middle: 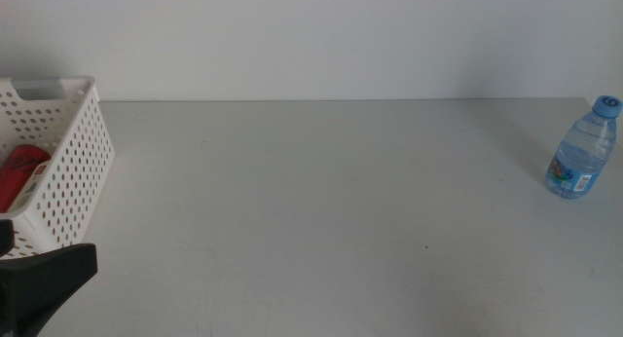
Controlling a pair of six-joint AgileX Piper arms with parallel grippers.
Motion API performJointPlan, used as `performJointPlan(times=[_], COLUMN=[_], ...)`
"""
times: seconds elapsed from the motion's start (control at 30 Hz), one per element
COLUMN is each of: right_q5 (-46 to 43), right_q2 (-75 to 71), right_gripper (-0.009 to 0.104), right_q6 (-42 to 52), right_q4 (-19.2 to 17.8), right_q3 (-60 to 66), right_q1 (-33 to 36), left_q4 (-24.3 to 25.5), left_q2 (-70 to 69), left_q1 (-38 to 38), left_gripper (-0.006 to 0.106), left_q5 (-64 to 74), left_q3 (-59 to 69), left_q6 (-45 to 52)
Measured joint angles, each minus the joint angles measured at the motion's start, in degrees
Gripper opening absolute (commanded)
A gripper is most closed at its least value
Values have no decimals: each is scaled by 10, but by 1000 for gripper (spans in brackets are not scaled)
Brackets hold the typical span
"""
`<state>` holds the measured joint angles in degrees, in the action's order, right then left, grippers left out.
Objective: Use arms to grab the bottles and put them into the dustbin to the left of the table.
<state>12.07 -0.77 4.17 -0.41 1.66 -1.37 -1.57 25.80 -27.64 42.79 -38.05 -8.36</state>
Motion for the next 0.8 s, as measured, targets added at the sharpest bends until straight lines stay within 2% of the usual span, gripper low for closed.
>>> performJointPlan(times=[0.2, 0.47, 0.6, 0.8], right_q5=[32, 46, -22, -181], right_q2=[12, 140, 213, 327], right_gripper=[94, 94, 94, 94], right_q6=[0, -1, -13, -17], right_q4=[7, -3, -3, -3], right_q3=[-44, -168, -179, -150], right_q1=[0, 0, 0, 0], left_q4=[0, 0, 0, 2], left_q2=[0, 0, 0, 0], left_q1=[0, 0, 0, 0], left_gripper=[94, 94, 94, 94], left_q5=[0, 0, 0, 0], left_q3=[1, 1, 1, 1], left_q6=[0, 0, 0, 0])
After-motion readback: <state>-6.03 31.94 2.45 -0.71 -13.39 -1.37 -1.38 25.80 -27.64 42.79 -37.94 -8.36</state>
